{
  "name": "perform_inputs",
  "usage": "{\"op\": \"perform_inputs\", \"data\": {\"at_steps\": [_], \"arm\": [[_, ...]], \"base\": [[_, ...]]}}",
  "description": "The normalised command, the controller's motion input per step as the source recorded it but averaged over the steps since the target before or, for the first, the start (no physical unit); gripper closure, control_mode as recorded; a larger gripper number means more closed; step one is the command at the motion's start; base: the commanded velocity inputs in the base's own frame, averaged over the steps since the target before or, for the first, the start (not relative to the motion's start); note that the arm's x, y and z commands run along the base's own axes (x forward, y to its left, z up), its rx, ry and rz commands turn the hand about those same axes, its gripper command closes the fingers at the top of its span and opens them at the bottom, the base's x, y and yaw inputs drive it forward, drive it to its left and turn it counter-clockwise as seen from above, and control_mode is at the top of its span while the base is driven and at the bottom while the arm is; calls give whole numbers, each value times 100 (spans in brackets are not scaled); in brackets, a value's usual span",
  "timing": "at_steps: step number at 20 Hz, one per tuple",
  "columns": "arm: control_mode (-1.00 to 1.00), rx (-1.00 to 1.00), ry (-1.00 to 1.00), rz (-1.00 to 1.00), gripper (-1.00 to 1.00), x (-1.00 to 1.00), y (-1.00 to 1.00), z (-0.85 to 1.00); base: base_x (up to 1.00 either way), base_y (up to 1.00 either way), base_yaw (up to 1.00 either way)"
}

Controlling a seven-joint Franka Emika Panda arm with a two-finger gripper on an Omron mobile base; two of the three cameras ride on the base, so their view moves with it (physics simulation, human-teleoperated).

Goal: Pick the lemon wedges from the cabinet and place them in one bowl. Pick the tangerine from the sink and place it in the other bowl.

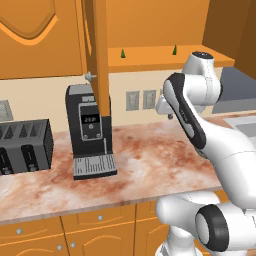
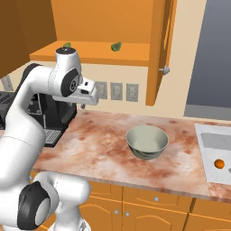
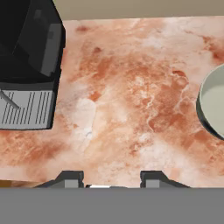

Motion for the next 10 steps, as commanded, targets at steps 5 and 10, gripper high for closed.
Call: {"op": "perform_inputs", "data": {"at_steps": [5, 10], "arm": [[-100, 0, -1, 0, -100, -10, 0, 0], [-100, 0, -2, -1, -100, -13, -2, 1]], "base": [[0, 0, 0], [0, 0, 0]]}}
